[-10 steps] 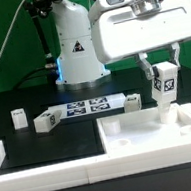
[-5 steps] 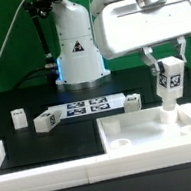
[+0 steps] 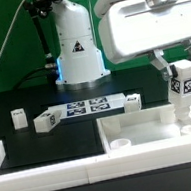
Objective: Assemble one leg
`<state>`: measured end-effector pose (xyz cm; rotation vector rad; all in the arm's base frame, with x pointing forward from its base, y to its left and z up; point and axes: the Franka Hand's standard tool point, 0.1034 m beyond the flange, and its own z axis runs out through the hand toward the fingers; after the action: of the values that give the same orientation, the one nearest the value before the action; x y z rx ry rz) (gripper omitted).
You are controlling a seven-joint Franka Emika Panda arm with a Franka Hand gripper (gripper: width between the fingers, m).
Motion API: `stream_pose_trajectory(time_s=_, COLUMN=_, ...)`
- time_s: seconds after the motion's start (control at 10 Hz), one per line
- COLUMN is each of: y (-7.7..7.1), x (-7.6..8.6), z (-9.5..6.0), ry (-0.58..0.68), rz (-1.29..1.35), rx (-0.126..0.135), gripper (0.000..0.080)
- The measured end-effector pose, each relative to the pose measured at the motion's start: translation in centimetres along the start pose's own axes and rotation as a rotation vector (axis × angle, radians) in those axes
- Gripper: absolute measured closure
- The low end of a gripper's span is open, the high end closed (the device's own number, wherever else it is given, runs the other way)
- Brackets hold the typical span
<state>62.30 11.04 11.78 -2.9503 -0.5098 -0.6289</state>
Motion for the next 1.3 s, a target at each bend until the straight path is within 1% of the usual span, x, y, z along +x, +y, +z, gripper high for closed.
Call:
stream_pose_trajectory(time_s=0.3, y=0.0, x=-0.1, z=0.1, ry=-0.001, rz=0.000, rx=0.001, gripper=0.0507)
stream_pose_trajectory(time_s=0.4, y=-0.3, x=-0.2, z=0.4, ry=-0.003, rz=-0.002, rx=0.003, gripper=0.0507)
stream_pose_trajectory(time_s=0.5, y=-0.5, x=0.0, z=0.9, ry=-0.005, rz=-0.004, rx=0.008, gripper=0.0506)
stream_pose_trajectory(time_s=0.6, y=-0.5, x=0.4, z=1.2, ry=-0.001, rz=-0.003, rx=0.009, gripper=0.0506)
stream_pose_trajectory(time_s=0.7, y=-0.4, x=0.4, z=1.5, ry=-0.001, rz=-0.003, rx=0.009, gripper=0.0506)
stream_pose_trajectory(time_s=1.1, y=-0.6, x=-0.7, z=2.7, ry=0.009, rz=0.001, rx=0.007, gripper=0.0506)
stream_pose_trajectory(time_s=1.3, y=-0.7, x=-1.1, z=3.0, ry=0.023, rz=0.000, rx=0.003, gripper=0.0506)
